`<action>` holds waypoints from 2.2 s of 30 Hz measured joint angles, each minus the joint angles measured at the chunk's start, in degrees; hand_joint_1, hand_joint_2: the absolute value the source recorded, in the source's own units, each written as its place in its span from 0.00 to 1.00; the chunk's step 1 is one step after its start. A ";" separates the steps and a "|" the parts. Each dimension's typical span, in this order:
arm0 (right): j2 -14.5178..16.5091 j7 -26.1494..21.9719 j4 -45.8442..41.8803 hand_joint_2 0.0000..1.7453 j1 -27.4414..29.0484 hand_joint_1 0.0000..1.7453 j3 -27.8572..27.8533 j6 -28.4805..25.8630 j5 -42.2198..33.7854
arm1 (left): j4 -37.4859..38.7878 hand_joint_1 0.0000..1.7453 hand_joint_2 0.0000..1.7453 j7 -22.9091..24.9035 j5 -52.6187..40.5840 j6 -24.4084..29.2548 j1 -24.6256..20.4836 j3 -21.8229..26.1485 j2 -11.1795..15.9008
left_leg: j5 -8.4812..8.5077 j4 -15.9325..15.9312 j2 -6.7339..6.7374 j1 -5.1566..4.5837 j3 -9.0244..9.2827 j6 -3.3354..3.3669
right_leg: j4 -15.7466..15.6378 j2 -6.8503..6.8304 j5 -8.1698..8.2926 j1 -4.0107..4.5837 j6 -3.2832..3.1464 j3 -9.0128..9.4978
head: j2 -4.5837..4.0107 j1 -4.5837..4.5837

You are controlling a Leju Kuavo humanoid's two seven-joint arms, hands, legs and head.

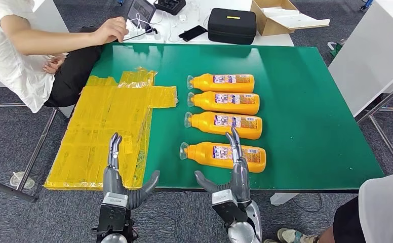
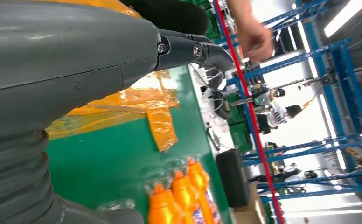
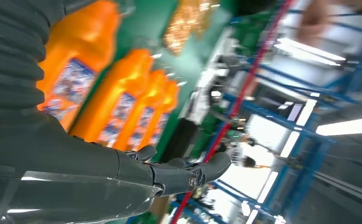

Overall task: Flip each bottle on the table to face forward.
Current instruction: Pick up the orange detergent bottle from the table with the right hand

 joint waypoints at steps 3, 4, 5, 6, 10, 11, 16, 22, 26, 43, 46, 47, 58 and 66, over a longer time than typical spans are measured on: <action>-0.49 1.22 1.14 1.00 0.08 0.00 -0.07 -0.38 0.97 | 0.46 0.00 1.00 0.02 -0.16 0.02 0.57 0.05 0.01 | 0.00 0.00 -0.01 0.00 -0.01 0.00 | 0.00 0.00 0.00 0.00 0.00 -0.01 | 0.00 0.01; -0.62 1.32 1.39 1.00 0.09 0.00 -0.09 -0.40 1.02 | 0.57 0.00 1.00 0.03 -0.16 0.03 0.67 0.07 0.01 | 0.00 0.00 -0.01 0.00 -0.01 0.00 | 0.00 0.00 0.00 0.00 0.00 -0.01 | 0.00 0.01; -0.73 1.37 1.60 1.00 0.09 0.00 -0.11 -0.41 1.06 | 0.66 0.00 1.00 0.03 -0.16 0.03 0.72 0.09 0.01 | 0.00 0.00 -0.01 0.00 -0.01 0.00 | 0.00 0.00 0.00 0.00 0.00 0.00 | 0.00 0.01; -0.83 1.40 1.79 1.00 0.09 0.00 -0.13 -0.42 1.10 | 0.75 0.00 1.00 0.03 -0.16 0.03 0.74 0.10 0.01 | 0.00 0.00 -0.01 0.00 -0.01 0.00 | 0.00 0.00 0.00 0.00 0.00 0.00 | 0.00 0.01; -1.06 1.47 2.39 1.00 0.09 0.00 -0.19 -0.45 1.17 | 1.04 0.00 1.00 0.05 -0.16 0.03 0.79 0.10 0.01 | 0.00 0.00 -0.01 0.00 -0.01 0.00 | 0.00 0.00 0.00 0.00 0.00 0.00 | 0.01 0.01; -1.10 1.50 2.51 1.00 0.09 0.00 -0.20 -0.45 1.17 | 1.07 0.00 1.00 0.05 -0.16 0.03 0.80 0.10 0.02 | 0.00 0.00 -0.01 0.00 -0.01 0.00 | 0.00 0.00 0.01 0.00 0.00 0.00 | 0.01 0.01; -1.22 1.52 3.01 1.00 0.08 0.00 -0.30 -0.46 1.18 | 1.14 0.00 1.00 0.05 -0.17 0.03 0.79 0.10 0.03 | 0.01 0.00 -0.01 0.00 -0.01 0.00 | 0.00 0.00 0.01 0.00 0.00 0.00 | 0.00 0.01; -1.22 1.52 3.29 1.00 0.06 0.00 -0.49 -2.62 3.90 | 1.16 0.00 1.00 0.28 -0.46 0.25 0.80 0.10 0.03 | 0.00 0.00 -0.01 0.00 -0.01 0.00 | 0.00 0.00 0.00 0.00 0.00 0.00 | 0.00 0.01; -1.28 2.65 3.32 1.00 -0.08 0.00 -2.12 -6.55 13.76 | 1.11 0.00 1.00 0.97 -1.11 0.69 0.84 0.05 0.03 | 0.00 0.00 -0.01 0.00 -0.01 0.00 | 0.00 0.00 0.01 0.00 0.00 0.01 | 0.00 0.00; -8.18 22.80 16.96 1.00 -12.15 0.00 -5.77 -5.20 39.57 | 2.65 0.00 1.00 0.71 -0.43 -3.71 -1.90 -0.19 -1.63 | 0.11 0.01 0.00 -0.04 0.01 0.12 | 0.00 -0.01 0.12 -0.04 0.02 0.07 | 0.00 -0.01; -9.20 25.20 19.89 1.00 -15.07 0.00 -5.49 -3.09 40.66 | 2.99 0.00 1.00 0.67 -0.57 -4.23 -2.30 -0.20 -1.95 | 0.11 0.02 0.00 -0.03 0.02 0.12 | 0.00 -0.01 0.11 -0.02 0.02 0.07 | 0.00 -0.01; -9.40 26.01 20.68 1.00 -15.97 0.00 -5.35 -2.00 40.82 | 3.03 0.00 1.00 0.72 -0.73 -4.35 -2.38 -0.21 -2.00 | 0.11 0.02 0.01 -0.02 0.04 0.11 | 0.00 0.00 0.11 -0.01 0.02 0.07 | 0.00 -0.01; -10.35 28.96 31.22 1.00 -21.28 0.00 -4.43 3.81 40.23 | 3.65 0.00 1.00 1.80 -1.93 -5.50 -3.42 -0.89 -2.56 | 0.11 0.02 -0.02 -0.02 0.00 0.11 | 0.00 -0.02 0.10 -0.01 0.02 0.07 | 0.00 -0.02; -10.33 29.02 33.39 1.00 -22.16 0.00 -3.29 7.19 39.73 | 3.87 0.00 1.00 2.51 -2.27 -6.05 -3.44 -1.29 -2.64 | 0.07 0.01 0.01 -0.01 0.05 0.08 | 0.00 0.00 0.09 0.00 0.01 0.07 | 0.01 -0.03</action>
